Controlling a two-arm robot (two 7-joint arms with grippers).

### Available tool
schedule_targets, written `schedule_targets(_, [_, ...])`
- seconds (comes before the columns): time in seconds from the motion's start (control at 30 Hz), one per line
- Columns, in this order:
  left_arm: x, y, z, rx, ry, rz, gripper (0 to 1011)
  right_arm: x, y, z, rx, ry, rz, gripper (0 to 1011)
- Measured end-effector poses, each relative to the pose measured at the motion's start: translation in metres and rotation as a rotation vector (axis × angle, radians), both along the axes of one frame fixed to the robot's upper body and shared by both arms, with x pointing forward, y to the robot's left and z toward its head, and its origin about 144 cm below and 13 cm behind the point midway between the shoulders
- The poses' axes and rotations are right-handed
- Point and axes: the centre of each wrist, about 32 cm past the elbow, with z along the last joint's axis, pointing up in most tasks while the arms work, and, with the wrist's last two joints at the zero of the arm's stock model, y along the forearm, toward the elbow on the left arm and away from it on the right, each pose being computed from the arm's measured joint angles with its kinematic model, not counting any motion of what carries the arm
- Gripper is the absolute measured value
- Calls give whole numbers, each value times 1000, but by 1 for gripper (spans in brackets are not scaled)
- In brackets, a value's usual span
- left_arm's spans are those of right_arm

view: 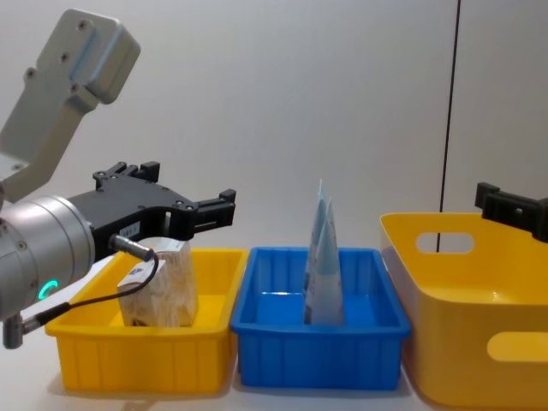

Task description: Bimanual collaborative sorting of washing and personal care products

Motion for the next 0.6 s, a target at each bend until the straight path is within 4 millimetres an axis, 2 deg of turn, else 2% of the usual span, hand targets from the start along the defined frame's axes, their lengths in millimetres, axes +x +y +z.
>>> schedule_targets(0.6, [0, 0, 0, 0, 0, 0, 1001, 0, 0, 0, 0, 0, 0, 1003])
